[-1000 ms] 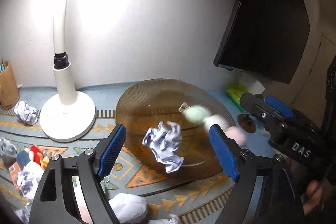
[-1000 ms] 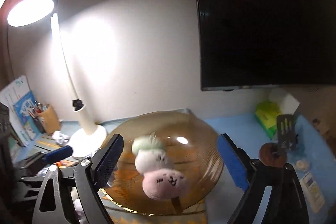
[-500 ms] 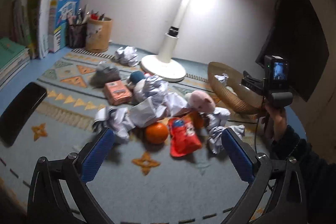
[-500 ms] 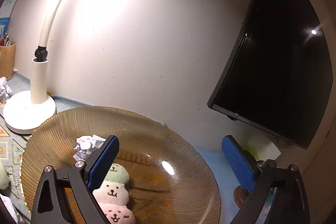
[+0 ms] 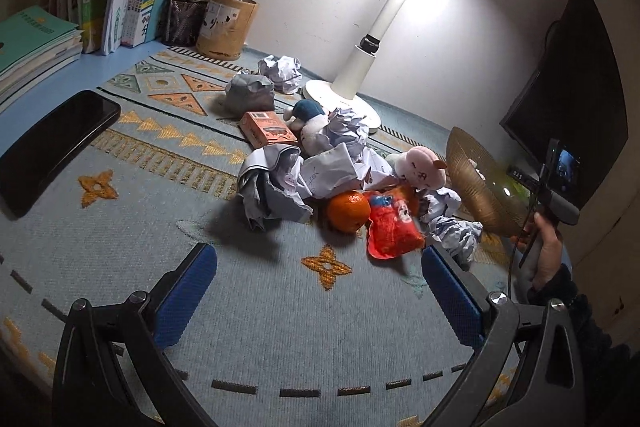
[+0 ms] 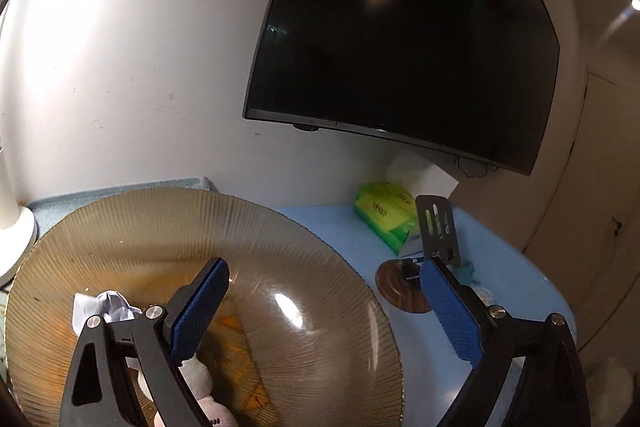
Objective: Organize objects
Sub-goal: 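Return both tools to the pile and approach two paper balls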
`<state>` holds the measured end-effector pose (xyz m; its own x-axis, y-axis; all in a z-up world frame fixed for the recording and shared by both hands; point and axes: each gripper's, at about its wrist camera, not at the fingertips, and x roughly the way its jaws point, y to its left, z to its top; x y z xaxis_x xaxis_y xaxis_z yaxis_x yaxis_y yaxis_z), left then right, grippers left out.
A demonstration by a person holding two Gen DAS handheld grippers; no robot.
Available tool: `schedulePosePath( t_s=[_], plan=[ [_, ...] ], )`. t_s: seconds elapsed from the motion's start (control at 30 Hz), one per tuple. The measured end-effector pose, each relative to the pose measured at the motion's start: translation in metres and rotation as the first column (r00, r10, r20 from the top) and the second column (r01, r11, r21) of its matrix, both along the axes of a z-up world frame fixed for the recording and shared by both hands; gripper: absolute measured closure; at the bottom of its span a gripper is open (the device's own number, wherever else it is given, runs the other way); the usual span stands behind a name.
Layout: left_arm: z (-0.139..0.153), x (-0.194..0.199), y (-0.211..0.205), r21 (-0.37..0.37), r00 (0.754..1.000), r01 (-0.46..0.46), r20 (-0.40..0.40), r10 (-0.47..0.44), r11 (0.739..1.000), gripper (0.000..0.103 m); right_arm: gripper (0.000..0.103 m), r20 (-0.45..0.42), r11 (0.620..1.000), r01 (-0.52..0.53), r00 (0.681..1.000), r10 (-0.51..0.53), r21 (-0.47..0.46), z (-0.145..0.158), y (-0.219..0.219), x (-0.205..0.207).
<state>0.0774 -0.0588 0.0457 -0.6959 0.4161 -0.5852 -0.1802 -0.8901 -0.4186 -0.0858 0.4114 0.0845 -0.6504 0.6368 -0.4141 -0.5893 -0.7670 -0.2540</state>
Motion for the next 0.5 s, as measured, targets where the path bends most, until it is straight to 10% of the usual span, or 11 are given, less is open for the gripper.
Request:
schedulePosePath(
  t_s=[0.17, 0.33, 0.5],
  plan=[
    [-0.001, 0.002, -0.003, -0.044, 1.0, -0.005, 0.007, 0.005, 0.999, 0.001, 0.007, 0.049, 0.996, -0.049, 0.998, 0.045, 0.074, 0.001, -0.011, -0.029],
    [-0.005, -0.011, -0.008, -0.06, 1.0, -0.008, 0.03, 0.01, 0.998, 0.0, 0.013, -0.107, 0.958, -0.252, 0.958, 0.268, 0.137, 0.031, -0.047, 0.042],
    [-0.008, -0.034, -0.006, -0.076, 0.999, -0.035, 0.027, 0.037, 0.996, 0.0, 0.003, -0.101, 0.869, -0.482, 0.875, 0.473, -0.109, 0.026, -0.083, 0.131]
  ],
)
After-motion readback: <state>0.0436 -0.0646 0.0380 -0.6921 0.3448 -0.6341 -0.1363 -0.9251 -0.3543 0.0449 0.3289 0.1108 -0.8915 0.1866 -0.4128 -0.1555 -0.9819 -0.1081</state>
